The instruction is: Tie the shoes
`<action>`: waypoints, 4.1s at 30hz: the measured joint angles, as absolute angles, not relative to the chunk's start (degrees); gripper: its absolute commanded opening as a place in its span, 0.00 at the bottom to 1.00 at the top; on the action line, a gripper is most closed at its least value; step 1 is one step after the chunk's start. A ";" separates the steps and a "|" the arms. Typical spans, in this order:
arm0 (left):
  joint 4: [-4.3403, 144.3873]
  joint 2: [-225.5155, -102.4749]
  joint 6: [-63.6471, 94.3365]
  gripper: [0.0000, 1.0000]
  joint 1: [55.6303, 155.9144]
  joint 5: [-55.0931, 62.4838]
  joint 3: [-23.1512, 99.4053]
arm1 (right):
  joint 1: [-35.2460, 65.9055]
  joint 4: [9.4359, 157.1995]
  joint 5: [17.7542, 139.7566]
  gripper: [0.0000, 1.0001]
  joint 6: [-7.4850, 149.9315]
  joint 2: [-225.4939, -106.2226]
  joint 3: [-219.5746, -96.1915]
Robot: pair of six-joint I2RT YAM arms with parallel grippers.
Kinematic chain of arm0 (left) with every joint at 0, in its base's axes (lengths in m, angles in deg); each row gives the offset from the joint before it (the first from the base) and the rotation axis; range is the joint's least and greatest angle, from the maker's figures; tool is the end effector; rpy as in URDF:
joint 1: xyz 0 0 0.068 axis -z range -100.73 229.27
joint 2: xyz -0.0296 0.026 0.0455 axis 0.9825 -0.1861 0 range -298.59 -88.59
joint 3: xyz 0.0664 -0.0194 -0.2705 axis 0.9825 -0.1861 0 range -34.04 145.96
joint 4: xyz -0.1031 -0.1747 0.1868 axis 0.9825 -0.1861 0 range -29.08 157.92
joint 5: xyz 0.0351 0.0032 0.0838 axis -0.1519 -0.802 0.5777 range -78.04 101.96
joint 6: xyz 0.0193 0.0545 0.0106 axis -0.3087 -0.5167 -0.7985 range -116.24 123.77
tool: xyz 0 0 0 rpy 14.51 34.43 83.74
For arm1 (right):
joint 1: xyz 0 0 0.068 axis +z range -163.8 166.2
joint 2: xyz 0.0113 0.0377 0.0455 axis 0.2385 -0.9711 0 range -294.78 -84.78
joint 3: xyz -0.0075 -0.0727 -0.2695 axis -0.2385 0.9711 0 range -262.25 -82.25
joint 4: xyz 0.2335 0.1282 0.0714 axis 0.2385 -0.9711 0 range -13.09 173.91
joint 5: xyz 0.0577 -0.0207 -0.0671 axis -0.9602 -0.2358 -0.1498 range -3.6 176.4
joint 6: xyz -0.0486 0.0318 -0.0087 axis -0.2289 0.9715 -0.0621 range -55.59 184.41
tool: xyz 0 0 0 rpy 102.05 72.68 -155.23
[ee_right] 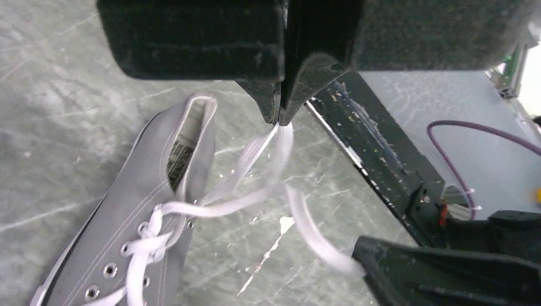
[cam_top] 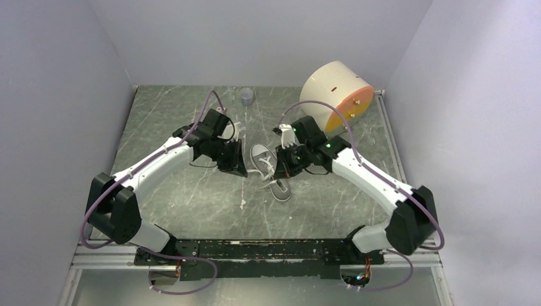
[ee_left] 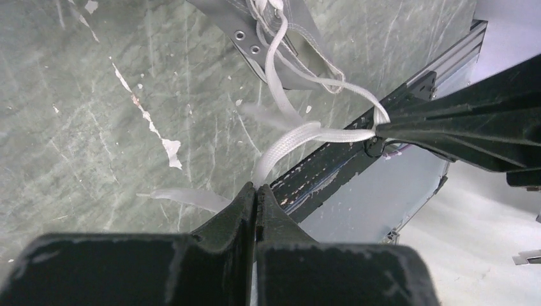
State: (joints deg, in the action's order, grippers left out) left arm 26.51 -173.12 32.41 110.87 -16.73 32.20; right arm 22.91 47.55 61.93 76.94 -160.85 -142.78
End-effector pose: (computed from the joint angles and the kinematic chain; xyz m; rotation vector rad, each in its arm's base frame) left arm 0.2587 -0.1832 0.2620 0.2626 2.7602 -0.9876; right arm 0.2229 0.1882 0.2755 -0.7272 2.4760 0.8772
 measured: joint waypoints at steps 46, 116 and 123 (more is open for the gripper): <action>27.89 -173.69 32.02 0.05 110.85 -16.88 27.10 | 25.05 48.23 75.92 0.55 97.18 -150.86 -119.13; 75.95 -168.20 19.80 0.55 124.44 -1.15 1.14 | 35.85 56.52 94.82 0.00 82.15 -138.60 -133.06; 88.39 -174.41 20.08 0.51 124.44 -3.31 -2.14 | 35.74 56.36 95.57 0.00 83.98 -136.04 -133.06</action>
State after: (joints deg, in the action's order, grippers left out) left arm 88.39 -174.41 20.08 124.44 -3.31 -2.14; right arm 35.74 56.36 95.57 83.98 -136.04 -133.06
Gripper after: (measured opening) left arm 0.550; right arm 0.008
